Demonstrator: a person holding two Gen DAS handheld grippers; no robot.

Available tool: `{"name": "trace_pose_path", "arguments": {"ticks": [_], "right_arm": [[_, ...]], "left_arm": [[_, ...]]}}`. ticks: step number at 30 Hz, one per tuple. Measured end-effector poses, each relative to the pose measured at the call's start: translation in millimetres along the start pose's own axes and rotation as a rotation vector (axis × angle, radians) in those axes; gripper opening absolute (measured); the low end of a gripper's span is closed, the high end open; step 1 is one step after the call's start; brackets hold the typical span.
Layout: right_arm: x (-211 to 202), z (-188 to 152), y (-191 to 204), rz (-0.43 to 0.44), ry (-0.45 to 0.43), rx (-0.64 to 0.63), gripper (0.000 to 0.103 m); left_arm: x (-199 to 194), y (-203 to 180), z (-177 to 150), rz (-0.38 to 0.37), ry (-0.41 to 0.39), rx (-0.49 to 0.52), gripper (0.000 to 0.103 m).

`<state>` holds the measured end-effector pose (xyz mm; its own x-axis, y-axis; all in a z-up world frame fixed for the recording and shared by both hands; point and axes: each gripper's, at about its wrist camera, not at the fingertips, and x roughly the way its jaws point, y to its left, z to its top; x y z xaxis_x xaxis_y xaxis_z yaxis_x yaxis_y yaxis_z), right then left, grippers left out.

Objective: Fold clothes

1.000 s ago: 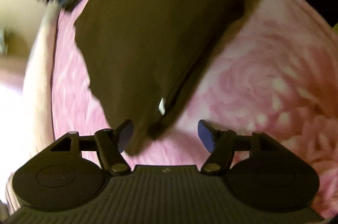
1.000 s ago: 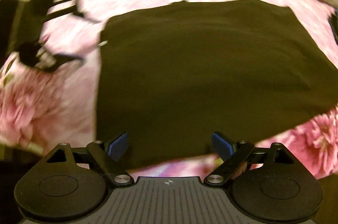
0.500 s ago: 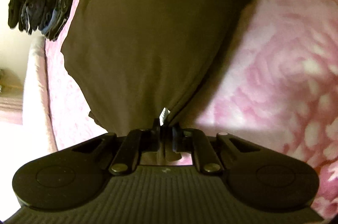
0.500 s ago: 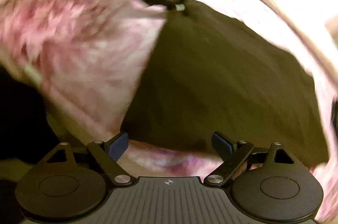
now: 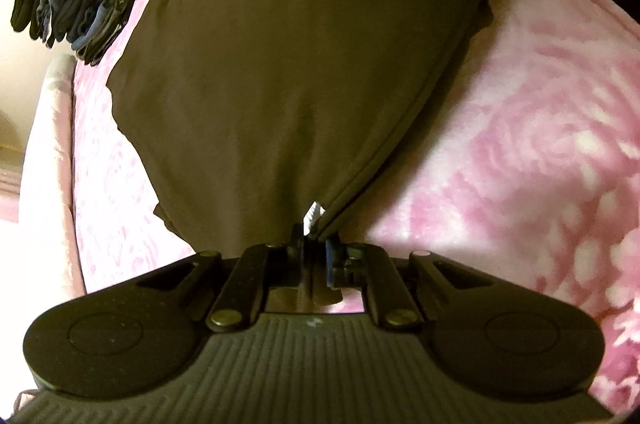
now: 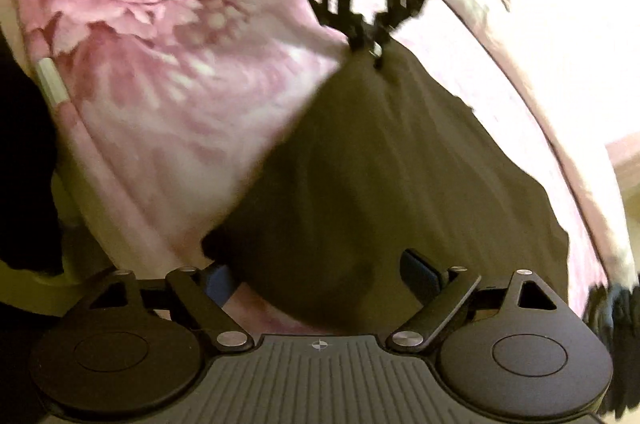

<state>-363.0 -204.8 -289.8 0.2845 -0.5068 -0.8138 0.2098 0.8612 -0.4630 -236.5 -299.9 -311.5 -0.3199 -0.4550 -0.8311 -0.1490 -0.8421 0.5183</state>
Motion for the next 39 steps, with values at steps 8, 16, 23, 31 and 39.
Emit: {"name": "trace_pose_path", "arguments": {"ticks": [8,16,23,31,39], "right_arm": [[-35,15,-47,0.153,-0.022,0.263,0.005],[-102,31,-78,0.249,-0.073,0.362,0.003],[-136,9,-149,0.166,-0.139,0.708,0.003],[-135,-93,-266,0.05,-0.192,1.099,0.003],[-67,-222,-333,0.116,-0.123,1.435,0.003]], "left_arm": [[-39,16,-1,0.005,0.001,-0.078,0.005],[-97,55,13,-0.025,-0.007,-0.107,0.004],[-122,124,41,-0.005,-0.024,-0.116,0.005],[-52,273,156,-0.018,-0.043,-0.055,0.005],[99,330,227,-0.216,0.043,0.005,0.006]]}}
